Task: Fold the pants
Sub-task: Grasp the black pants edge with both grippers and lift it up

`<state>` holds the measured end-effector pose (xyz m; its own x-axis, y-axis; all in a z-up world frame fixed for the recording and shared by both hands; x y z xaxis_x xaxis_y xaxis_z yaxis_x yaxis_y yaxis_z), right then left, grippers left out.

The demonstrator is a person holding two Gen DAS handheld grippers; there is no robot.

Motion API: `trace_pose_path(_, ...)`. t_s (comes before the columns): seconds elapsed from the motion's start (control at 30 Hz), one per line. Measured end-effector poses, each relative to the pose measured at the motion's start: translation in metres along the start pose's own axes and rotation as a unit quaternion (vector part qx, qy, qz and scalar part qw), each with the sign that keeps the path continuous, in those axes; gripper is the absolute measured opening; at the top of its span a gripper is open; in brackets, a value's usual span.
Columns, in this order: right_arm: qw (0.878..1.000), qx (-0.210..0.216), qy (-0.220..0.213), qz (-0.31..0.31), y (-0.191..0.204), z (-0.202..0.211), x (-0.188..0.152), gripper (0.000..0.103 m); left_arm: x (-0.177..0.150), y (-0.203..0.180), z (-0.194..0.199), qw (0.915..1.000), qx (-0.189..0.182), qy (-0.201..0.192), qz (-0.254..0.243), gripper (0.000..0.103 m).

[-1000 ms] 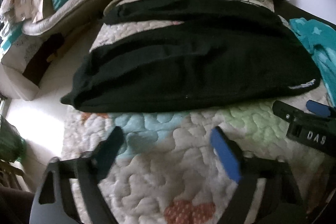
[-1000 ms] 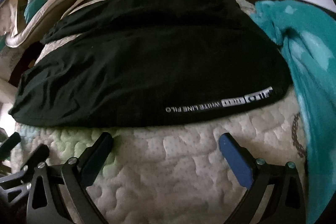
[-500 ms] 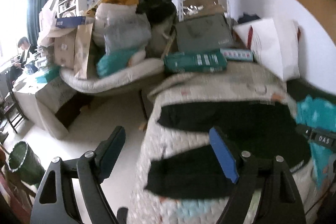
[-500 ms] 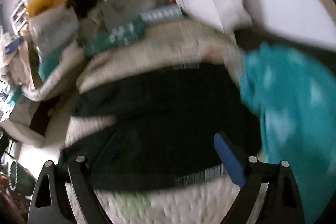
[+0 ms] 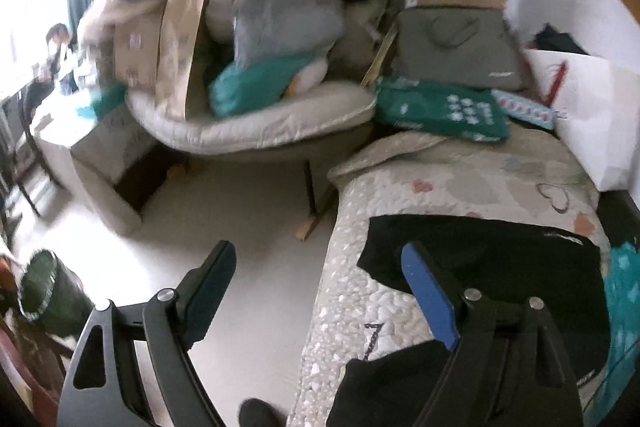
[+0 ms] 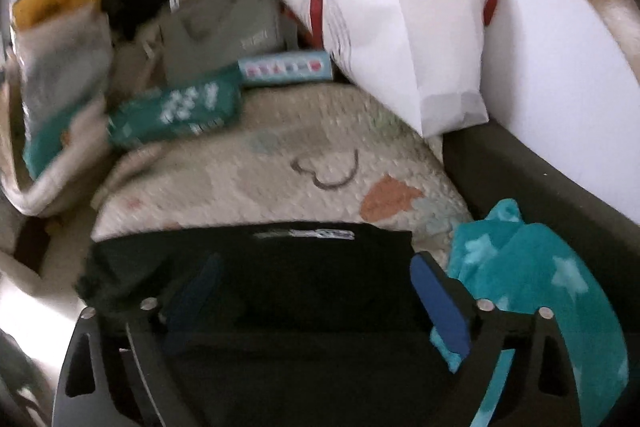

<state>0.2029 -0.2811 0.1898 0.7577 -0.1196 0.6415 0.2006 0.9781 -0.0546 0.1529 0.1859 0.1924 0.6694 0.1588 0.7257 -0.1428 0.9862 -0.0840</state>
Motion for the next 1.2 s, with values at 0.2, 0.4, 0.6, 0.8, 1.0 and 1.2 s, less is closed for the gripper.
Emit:
trace_pose_path(0.2, 0.998, 0.037, 0.030, 0.034, -0.001, -0.047, 0.008, 0.094, 0.007, 0.019, -0.080, 0.9970, -0.008, 0.062, 0.045, 0.085)
trace_pose_path(0.4, 0.988, 0.108, 0.051, 0.101, 0.022, -0.099, 0.005, 0.089, 0.003, 0.030, -0.151, 0.9933, -0.018, 0.103, 0.048, 0.085)
trace_pose_path(0.6, 0.979, 0.129, 0.076, 0.141, 0.036, -0.151, 0.015, 0.082, -0.009, 0.033, -0.219, 0.9866, -0.049, 0.139, 0.070, 0.084)
trace_pose_path(0.8, 0.973, 0.159, 0.081, 0.145, 0.044, -0.183, 0.037, 0.082, -0.005, 0.011, -0.255, 0.9799, -0.110, 0.144, 0.083, 0.084)
trace_pose_path(1.0, 0.966, 0.183, 0.094, 0.159, 0.037, -0.197, 0.040, 0.082, 0.000, -0.034, -0.276, 0.9765, -0.143, 0.156, 0.040, 0.084)
trace_pose_path(1.2, 0.961, 0.198, 0.105, 0.164, 0.020, -0.205, 0.040, 0.082, -0.007, -0.061, -0.288, 0.9738, -0.156, 0.166, 0.012, 0.084)
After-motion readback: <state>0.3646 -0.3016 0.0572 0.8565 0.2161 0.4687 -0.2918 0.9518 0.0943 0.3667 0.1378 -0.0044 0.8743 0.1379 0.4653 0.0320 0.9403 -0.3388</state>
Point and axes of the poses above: each gripper's, at about its wrist camera, not at the fingertips, and z roughly against the way its jaws point, y to its left, x to its top, the point moved 2 cm from there along -z, roughly the way its jaws point, and after that the axes turned 5 degrees about -x, right-handed, at the moved point
